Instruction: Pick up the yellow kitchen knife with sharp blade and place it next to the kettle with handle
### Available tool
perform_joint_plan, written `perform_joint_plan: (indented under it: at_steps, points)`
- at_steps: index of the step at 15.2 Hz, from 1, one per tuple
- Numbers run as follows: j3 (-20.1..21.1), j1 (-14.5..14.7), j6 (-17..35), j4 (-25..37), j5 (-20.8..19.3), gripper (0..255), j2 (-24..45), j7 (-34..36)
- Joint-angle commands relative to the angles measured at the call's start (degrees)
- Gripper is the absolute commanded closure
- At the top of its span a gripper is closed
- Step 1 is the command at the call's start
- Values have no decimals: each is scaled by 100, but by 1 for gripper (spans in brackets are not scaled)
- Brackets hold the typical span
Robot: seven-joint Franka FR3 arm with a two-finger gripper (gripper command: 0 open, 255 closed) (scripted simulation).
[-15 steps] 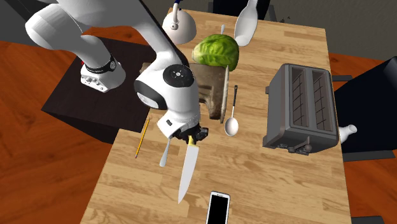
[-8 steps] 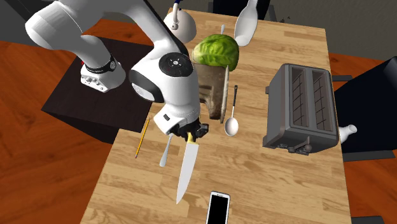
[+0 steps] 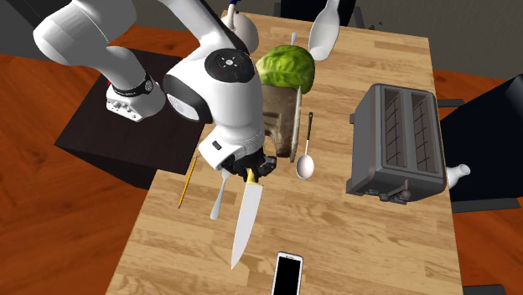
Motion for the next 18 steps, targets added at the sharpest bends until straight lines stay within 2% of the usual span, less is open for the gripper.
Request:
perform_joint_plan:
  at_steps: [1,18]
  points:
    - [1,-5,-152,27,32,255,-125,-48]
    - [27,22,-1416,569,206,255,-854,-264]
